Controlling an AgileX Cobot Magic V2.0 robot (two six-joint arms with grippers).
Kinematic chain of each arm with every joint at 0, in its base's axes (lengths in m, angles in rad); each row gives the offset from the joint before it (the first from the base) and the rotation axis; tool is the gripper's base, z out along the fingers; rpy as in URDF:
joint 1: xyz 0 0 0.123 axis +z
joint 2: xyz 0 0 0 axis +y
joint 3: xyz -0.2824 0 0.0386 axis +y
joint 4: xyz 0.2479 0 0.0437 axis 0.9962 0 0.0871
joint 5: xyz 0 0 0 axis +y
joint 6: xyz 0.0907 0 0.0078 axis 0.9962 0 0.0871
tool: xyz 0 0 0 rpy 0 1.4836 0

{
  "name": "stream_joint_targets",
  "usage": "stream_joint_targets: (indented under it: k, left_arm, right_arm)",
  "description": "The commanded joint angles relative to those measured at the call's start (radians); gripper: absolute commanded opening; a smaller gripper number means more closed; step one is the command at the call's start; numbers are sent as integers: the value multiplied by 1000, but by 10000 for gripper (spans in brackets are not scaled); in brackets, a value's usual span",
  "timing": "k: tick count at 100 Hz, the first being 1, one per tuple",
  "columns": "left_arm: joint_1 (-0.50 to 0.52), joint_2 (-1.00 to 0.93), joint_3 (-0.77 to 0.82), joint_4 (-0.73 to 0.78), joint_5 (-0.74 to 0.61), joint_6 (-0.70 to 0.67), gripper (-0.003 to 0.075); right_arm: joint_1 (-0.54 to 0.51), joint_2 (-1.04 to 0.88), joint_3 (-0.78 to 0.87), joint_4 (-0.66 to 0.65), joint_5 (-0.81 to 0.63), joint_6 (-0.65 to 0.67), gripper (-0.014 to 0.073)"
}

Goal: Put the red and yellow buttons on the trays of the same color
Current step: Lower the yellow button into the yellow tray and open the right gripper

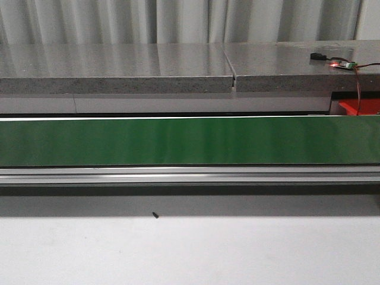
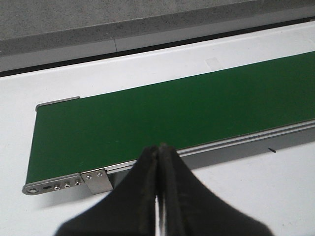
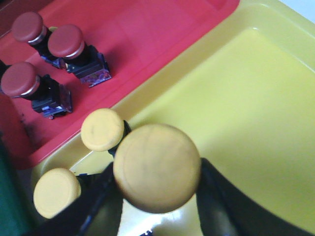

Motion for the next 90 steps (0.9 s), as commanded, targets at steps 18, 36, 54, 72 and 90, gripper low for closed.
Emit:
stream_joint_targets:
  k: [18, 36, 54, 72, 90]
  left_arm:
    - [-10, 8, -23, -16, -69, 1, -19]
    - [-10, 8, -23, -16, -69, 1, -19]
    - [-10, 8, -23, -16, -69, 1, -19]
    - [-10, 8, -23, -16, -69, 1, -19]
    - [-10, 8, -23, -16, -69, 1, -19]
  right_arm:
    - [-4, 99, -22, 29, -82, 1, -39]
    - [-3, 168, -22, 29, -91, 1, -27]
    - [-3, 205, -22, 29, -89, 1, 52]
    - [-2, 206, -22, 29, -89, 1, 263]
    - [-2, 206, -22, 37, -88, 1, 486]
